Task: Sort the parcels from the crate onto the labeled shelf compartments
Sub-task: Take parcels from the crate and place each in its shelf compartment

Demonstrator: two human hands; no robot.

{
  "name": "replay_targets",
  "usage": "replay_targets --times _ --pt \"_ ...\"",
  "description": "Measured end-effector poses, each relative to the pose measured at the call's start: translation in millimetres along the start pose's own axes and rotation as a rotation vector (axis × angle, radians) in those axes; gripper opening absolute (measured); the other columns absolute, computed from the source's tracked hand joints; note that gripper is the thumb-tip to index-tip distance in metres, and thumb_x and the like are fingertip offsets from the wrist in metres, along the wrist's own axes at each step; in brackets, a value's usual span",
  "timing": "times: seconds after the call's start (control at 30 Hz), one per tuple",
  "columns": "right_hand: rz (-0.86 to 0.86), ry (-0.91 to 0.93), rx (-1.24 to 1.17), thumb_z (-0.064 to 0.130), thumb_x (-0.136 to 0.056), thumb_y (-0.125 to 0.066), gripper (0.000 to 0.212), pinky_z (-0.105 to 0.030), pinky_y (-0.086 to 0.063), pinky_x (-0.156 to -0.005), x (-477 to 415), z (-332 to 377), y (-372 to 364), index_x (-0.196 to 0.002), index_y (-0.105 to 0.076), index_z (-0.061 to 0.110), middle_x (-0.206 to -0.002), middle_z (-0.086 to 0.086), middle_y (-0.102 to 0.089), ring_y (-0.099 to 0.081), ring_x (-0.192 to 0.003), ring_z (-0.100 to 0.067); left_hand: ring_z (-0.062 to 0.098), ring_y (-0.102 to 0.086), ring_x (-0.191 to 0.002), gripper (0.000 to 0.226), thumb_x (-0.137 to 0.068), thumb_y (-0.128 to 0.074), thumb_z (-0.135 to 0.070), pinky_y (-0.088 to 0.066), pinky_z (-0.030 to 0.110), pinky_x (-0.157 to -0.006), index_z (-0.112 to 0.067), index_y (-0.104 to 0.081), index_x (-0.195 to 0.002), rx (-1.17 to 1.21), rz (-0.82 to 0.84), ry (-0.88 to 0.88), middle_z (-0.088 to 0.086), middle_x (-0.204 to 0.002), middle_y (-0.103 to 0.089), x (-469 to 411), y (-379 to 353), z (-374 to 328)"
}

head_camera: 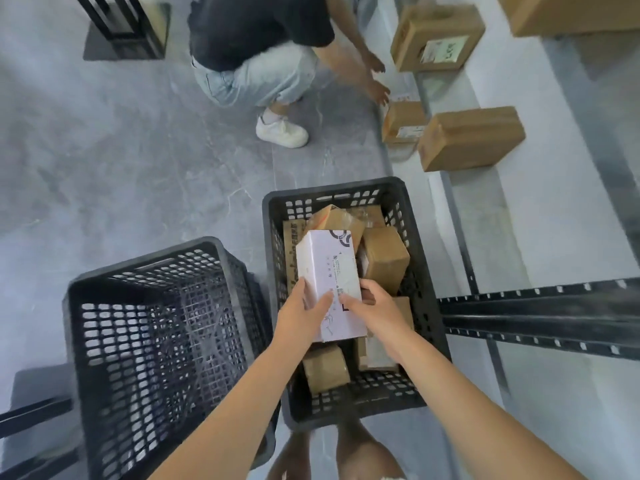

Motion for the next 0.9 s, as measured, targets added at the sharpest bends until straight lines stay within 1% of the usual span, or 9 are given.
replay_targets --times 0.1,0.2,0.3,0.37,0.47,0.53,0.63,0.77,0.9 --pt "-0.041 0.099 -0.024 0.032 -0.092 -0.069 0.045 -0.021 -0.049 -0.067 37 51 13 -0.131 -0.050 0.024 -0.123 0.005 -0.060 -0.059 -0.096 -0.005 0.014 -0.061 -0.117 0.065 -0.092 -0.062 -0.044 -0.059 0.037 -0.088 -0.031 -0.035 -0.149 0.049 0.012 -0.087 -0.007 -0.141 -0.054 26 23 -47" --pt "-0.090 0.216 -0.052 0.032 -0.091 -0.070 0.049 -0.018 -0.047 -0.065 76 105 25 -0.134 -0.048 0.025 -0.120 0.009 -0.058 -0.057 -0.094 -0.001 0.012 -0.062 -0.115 0.055 -0.093 -0.063 -0.038 -0.058 0.036 -0.090 -0.031 -0.042 -0.144 0.085 0.014 -0.234 -0.008 -0.136 -0.058 51 49 -106" --pt "-0.145 0.325 -0.100 0.034 -0.097 -0.061 0.029 -0.012 -0.046 -0.058 116 152 40 -0.124 -0.051 0.031 -0.110 0.015 -0.061 -0.059 -0.089 0.003 0.012 -0.065 -0.112 0.045 -0.094 -0.064 -0.033 -0.059 0.038 -0.089 -0.031 -0.050 -0.137 0.132 0.045 -0.377 -0.010 -0.129 -0.064 82 72 -163" --pt "-0.178 0.373 -0.205 0.033 -0.102 -0.051 0.013 -0.009 -0.046 -0.058 143 175 50 -0.114 -0.056 0.029 -0.107 0.011 -0.066 -0.061 -0.089 0.002 0.005 -0.066 -0.109 0.041 -0.095 -0.063 -0.028 -0.058 0.029 -0.088 -0.030 -0.053 -0.135 0.178 0.059 -0.471 -0.014 -0.125 -0.066 108 88 -196" --pt "-0.213 0.430 -0.338 0.033 -0.104 -0.046 0.023 -0.018 -0.054 -0.071 175 202 62 -0.111 -0.063 0.019 -0.104 0.000 -0.073 -0.069 -0.095 -0.013 0.002 -0.067 -0.105 0.038 -0.096 -0.062 -0.020 -0.056 0.019 -0.078 -0.027 -0.055 -0.134 0.293 0.056 -0.569 -0.014 -0.122 -0.067 147 111 -233" --pt "-0.209 0.438 -0.393 0.035 -0.102 -0.050 0.026 -0.028 -0.058 -0.075 189 217 63 -0.112 -0.062 0.014 -0.101 -0.003 -0.075 -0.072 -0.087 -0.015 0.008 -0.070 -0.103 0.038 -0.094 -0.064 -0.024 -0.059 0.025 -0.078 -0.024 -0.057 -0.131 0.363 0.035 -0.581 -0.010 -0.121 -0.069 164 123 -248" --pt "-0.217 0.459 -0.389 0.044 -0.097 -0.056 0.036 -0.034 -0.058 -0.083 205 239 62 -0.109 -0.061 0.011 -0.092 -0.001 -0.076 -0.072 -0.082 -0.012 0.013 -0.071 -0.102 0.038 -0.093 -0.067 -0.026 -0.060 0.038 -0.084 -0.023 -0.059 -0.130 0.396 0.012 -0.624 -0.008 -0.119 -0.071 187 136 -268" --pt "-0.187 0.403 -0.320 0.070 -0.077 -0.058 0.063 -0.039 -0.053 -0.093 213 253 67 -0.110 -0.064 0.016 -0.104 -0.002 -0.074 -0.069 -0.097 -0.018 0.012 -0.072 -0.099 0.036 -0.092 -0.068 -0.026 -0.059 0.026 -0.075 -0.021 -0.060 -0.126 0.463 0.027 -0.670 -0.006 -0.115 -0.073 206 143 -286" --pt "-0.035 0.270 -0.285 0.091 -0.060 -0.059 0.089 -0.049 -0.054 -0.096 223 245 66 -0.118 -0.067 0.024 -0.110 -0.006 -0.074 -0.069 -0.106 -0.027 0.015 -0.072 -0.100 0.038 -0.091 -0.068 -0.030 -0.061 0.033 -0.079 -0.022 -0.060 -0.127 0.473 0.056 -0.693 -0.005 -0.115 -0.073 222 139 -295"
Point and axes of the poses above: each hand's wrist, its own x-axis away from the middle knuckle, its own y-axis out of the back of the hand, z = x × y, the point moved 10 cm from there along -x, towards the middle knuckle
